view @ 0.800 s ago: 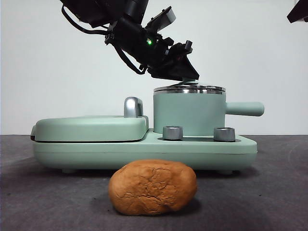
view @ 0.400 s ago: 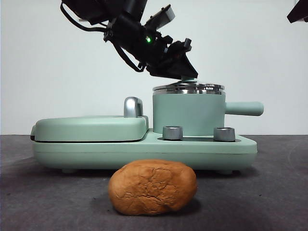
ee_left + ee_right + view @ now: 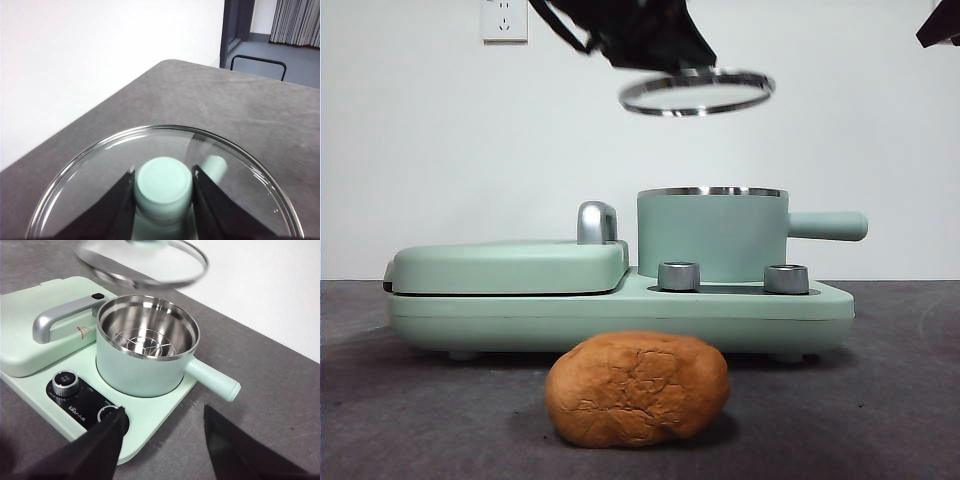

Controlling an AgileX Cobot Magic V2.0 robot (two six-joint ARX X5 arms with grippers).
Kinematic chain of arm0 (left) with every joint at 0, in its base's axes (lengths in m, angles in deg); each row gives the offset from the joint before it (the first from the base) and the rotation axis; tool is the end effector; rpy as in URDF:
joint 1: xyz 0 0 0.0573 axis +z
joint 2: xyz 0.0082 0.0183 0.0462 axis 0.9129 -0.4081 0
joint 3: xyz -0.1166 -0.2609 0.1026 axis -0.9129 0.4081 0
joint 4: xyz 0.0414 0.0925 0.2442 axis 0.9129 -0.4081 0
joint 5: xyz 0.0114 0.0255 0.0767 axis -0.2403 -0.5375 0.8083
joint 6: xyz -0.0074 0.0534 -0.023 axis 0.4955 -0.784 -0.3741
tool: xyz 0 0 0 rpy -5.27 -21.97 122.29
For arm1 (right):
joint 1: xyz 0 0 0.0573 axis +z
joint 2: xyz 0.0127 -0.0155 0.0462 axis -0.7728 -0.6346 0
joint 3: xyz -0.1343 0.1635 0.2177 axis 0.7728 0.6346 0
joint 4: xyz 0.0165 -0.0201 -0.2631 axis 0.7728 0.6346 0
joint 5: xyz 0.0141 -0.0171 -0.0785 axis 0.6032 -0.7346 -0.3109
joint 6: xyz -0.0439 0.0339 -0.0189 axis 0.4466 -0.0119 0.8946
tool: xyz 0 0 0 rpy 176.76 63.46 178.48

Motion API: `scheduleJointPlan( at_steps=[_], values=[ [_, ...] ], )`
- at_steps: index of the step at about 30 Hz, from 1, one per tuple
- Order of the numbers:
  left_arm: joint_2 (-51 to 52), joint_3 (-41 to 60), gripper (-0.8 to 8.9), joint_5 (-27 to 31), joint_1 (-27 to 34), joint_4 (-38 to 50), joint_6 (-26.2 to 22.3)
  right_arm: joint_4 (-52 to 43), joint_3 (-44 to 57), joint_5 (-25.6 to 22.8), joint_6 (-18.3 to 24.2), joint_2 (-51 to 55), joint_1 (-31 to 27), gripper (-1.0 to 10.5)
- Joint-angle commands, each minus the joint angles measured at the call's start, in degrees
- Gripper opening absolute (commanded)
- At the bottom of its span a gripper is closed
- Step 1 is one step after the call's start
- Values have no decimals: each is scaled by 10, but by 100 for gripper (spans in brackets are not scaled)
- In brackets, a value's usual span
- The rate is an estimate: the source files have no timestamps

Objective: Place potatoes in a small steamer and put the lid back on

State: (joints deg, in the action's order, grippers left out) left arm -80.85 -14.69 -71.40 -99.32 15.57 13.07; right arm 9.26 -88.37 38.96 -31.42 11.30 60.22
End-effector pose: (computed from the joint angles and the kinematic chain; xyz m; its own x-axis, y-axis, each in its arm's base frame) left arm 0.3594 -0.2528 0.3823 0.5593 -0.7952 -0.2342 0.8273 0.5532 0.0974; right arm 0.1188 0.0325 0.3141 0.8319 0.4749 -0.2871 -0.5361 0.8214 -0.1948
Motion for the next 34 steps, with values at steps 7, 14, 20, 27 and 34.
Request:
scheduleJointPlan(
  at_steps=[7, 14, 20, 27, 34],
  values=[
    [90, -15, 16, -1, 13, -159, -4, -6, -11, -2, -7, -1, 2, 250],
    [155, 7, 17, -1, 33, -251, -18, -6, -11, -2, -8, 6, 10, 250],
    [227, 87, 17, 3, 46, -258, -17, -6, -11, -1, -8, 6, 31, 250],
    [351, 227, 17, 34, 65, -240, 17, -5, -11, 2, -7, 1, 73, 250],
    [477, 343, 16, 56, 91, -234, 77, 3, -11, 38, -3, -41, 142, 251]
  ],
)
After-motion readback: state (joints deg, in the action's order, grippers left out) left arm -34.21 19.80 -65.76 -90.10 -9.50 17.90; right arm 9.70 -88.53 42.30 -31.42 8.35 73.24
